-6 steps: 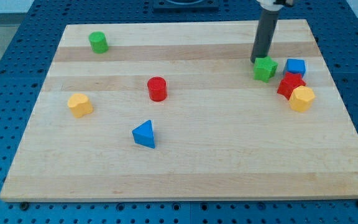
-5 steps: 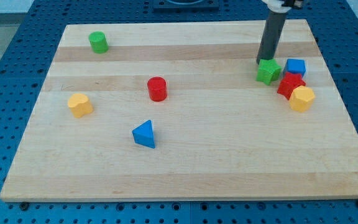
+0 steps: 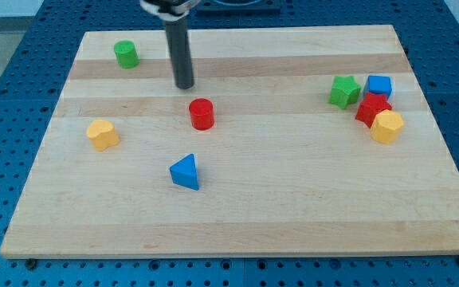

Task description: Move the red circle diagonal to the green circle

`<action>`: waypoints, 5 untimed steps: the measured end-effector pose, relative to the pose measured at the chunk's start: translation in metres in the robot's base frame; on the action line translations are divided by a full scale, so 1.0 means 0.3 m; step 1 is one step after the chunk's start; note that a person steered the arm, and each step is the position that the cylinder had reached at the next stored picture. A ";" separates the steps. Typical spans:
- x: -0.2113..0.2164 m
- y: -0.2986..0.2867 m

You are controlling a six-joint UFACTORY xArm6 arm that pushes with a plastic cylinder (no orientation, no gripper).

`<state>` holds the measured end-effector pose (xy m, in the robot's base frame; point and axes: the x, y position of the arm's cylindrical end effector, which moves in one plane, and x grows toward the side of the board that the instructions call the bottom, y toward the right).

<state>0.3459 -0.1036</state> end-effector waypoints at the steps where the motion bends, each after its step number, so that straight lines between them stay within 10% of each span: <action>1: 0.080 0.055; 3: 0.203 0.296; 5: 0.147 0.041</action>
